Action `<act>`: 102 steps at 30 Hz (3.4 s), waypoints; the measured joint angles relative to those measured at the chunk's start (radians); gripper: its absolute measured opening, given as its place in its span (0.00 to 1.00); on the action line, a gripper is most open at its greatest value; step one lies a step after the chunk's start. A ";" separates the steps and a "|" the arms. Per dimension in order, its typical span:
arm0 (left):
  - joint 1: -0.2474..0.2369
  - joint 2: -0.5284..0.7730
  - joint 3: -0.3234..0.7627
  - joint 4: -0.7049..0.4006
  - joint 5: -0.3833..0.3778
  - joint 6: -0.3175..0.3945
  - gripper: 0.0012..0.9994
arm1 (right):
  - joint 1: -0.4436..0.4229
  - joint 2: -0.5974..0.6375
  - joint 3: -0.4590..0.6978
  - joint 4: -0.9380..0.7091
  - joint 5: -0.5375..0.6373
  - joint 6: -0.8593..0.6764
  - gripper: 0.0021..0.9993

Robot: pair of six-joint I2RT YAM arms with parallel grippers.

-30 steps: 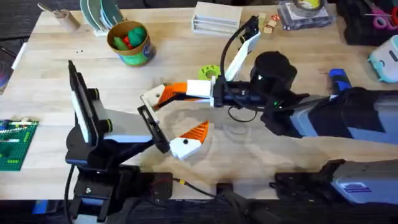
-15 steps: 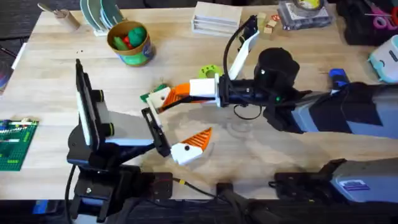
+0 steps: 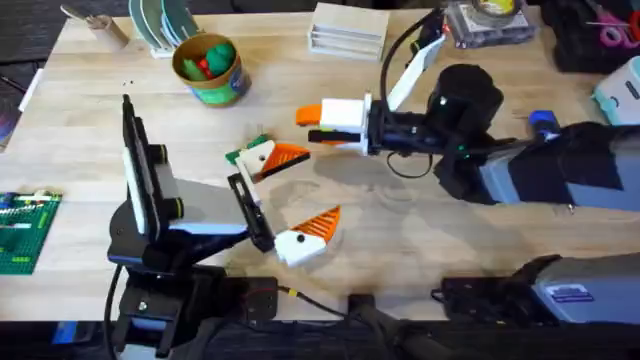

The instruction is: Pick up the gripper from the table and insert it into the empty holder that is missing its gripper. Then pick up a screw, insert it into the mounting hole, and use the screwdriver to tighten it. Finally, clean up the table by picking up the vegetable and placing it into the bucket.

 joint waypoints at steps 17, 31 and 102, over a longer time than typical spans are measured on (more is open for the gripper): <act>0.000 0.000 0.000 0.000 0.001 0.000 0.99 | -0.221 -0.049 0.353 -0.651 0.113 -0.374 0.92; 0.000 0.000 0.000 0.000 0.003 0.000 0.99 | -0.186 -0.180 0.596 -1.306 0.477 -0.895 0.92; 0.000 0.000 0.000 0.000 0.003 0.000 0.99 | 0.123 0.074 0.601 -1.437 0.857 -1.130 0.63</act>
